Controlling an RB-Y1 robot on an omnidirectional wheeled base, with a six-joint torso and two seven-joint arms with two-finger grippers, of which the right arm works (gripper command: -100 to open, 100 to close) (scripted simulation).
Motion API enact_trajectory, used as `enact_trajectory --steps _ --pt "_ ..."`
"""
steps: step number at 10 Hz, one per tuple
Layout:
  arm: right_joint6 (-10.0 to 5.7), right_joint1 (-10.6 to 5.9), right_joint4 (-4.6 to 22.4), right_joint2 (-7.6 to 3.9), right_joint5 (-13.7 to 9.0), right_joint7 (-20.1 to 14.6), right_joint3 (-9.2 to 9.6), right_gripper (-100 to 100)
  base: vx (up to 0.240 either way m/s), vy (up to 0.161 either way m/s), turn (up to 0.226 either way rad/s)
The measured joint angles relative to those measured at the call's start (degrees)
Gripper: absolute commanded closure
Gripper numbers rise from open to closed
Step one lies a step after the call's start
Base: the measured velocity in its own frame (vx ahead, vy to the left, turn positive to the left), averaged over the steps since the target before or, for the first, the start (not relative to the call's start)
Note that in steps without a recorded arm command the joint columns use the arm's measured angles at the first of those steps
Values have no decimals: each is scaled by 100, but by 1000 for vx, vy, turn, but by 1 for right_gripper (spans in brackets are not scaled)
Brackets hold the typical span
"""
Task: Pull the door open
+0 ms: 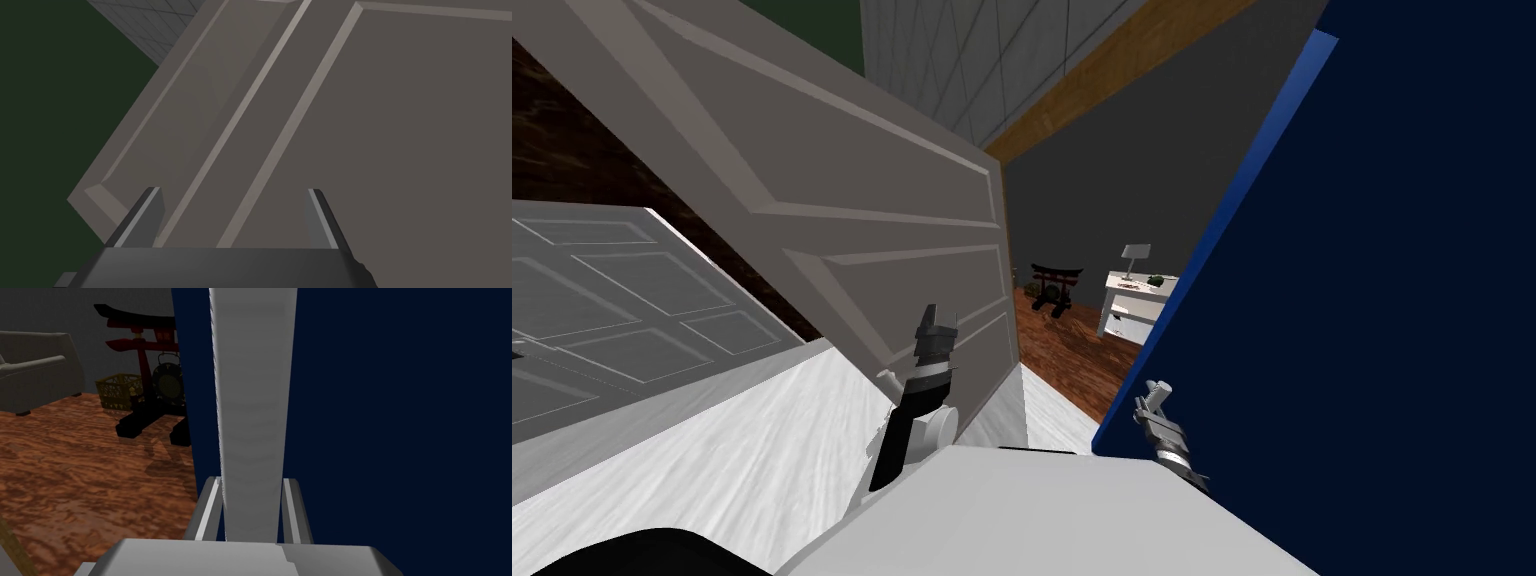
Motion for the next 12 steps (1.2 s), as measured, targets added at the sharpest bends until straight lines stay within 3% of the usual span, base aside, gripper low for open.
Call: enact_trajectory --steps 1,9,10,12 --pt "11 12 -1 11 9 -2 24 100 -158 -1 55" --pt "-193 191 -220 -282 349 -316 602 100 -214 -14 61" --pt "-187 207 -213 -271 360 -322 631 100 -189 -49 138" --pt "-306 242 -195 -365 422 -441 751 100 -229 -23 134"
